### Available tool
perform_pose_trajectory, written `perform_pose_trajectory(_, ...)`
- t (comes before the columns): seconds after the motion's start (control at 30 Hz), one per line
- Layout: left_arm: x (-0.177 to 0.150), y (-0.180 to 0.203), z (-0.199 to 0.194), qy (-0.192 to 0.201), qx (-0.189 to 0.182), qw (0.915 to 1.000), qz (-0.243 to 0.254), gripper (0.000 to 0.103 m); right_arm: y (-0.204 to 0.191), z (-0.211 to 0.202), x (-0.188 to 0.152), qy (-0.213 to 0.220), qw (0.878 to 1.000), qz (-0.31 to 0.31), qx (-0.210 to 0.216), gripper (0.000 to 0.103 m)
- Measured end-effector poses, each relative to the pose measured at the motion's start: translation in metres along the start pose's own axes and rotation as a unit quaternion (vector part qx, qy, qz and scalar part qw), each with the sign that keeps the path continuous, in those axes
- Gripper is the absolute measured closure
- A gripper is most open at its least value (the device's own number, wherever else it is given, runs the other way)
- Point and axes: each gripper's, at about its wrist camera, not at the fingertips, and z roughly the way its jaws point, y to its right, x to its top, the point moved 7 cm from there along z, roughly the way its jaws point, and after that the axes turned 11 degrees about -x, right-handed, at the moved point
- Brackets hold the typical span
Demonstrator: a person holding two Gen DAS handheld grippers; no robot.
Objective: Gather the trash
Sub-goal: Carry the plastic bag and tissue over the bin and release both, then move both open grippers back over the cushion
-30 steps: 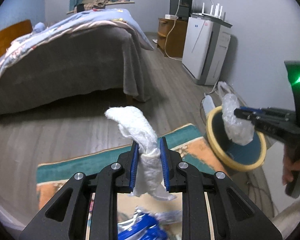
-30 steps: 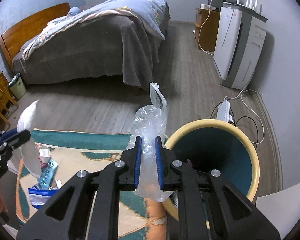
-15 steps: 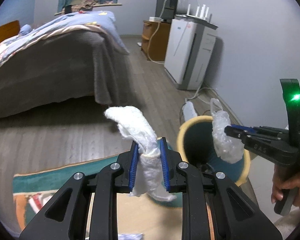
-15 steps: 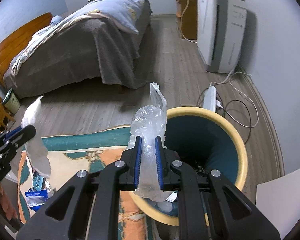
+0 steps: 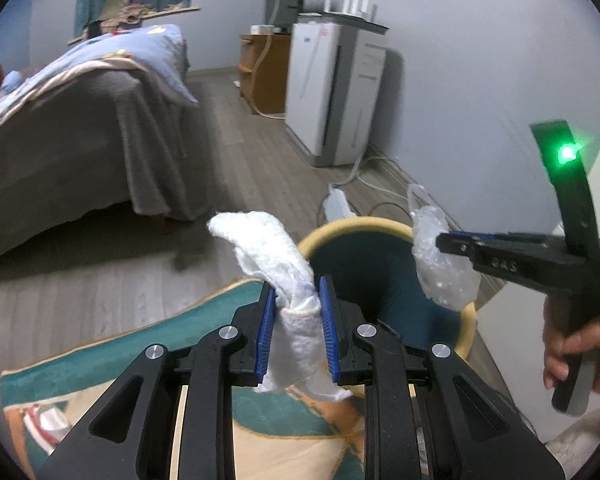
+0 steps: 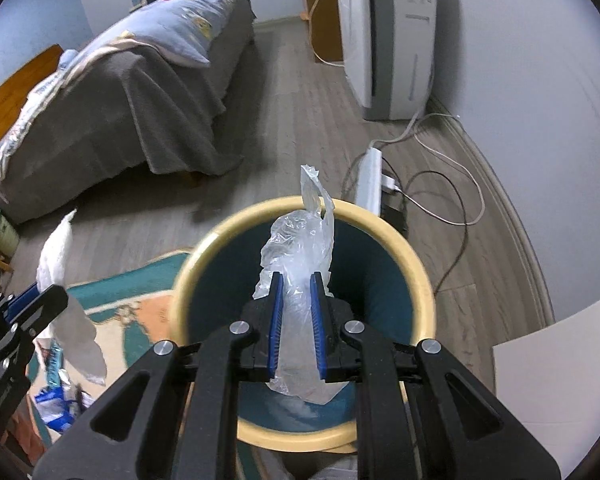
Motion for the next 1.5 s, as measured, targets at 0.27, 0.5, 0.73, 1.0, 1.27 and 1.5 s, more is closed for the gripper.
perform_pose_trajectory(0.27, -0.022, 0.026, 0.040, -0.046, -0.014, 0.9982, 0.036, 0.080, 0.024, 0.021, -0.005, -0.027, 0.999, 0.011, -0.019, 0.090)
perform_pose_trajectory(0.5, -0.030, 0.041, 0.067, -0.063, -0.043, 0.9963, 0.040, 0.064, 0.021, 0.024, -0.007, -0.032, 0.999, 0.011, -0.008, 0.088)
perform_pose_trajectory(0.73, -0.025, 0.040, 0.065, -0.051, -0.035, 0.9972, 0.043, 0.018, 0.025, 0.022, -0.005, -0.028, 0.999, 0.014, -0.019, 0.036)
perform_pose_trajectory(1.0, -0.027, 0.020, 0.025, -0.034, 0.002, 0.9983, 0.049, 0.010, 0.015, -0.003, 0.006, -0.005, 1.000, 0.018, -0.018, 0.007)
perform_pose_trajectory(1.27, -0.043, -0.019, -0.052, -0.013, 0.047, 0.9979, 0.042, 0.009, -0.025, -0.036, 0.007, 0.025, 0.999, -0.014, -0.013, 0.006)
perform_pose_trajectory(1.5, -0.068, -0.069, -0.119, 0.005, 0.096, 0.9953, 0.004, 0.009, -0.087, -0.056, -0.004, 0.033, 0.998, -0.044, 0.019, 0.006)
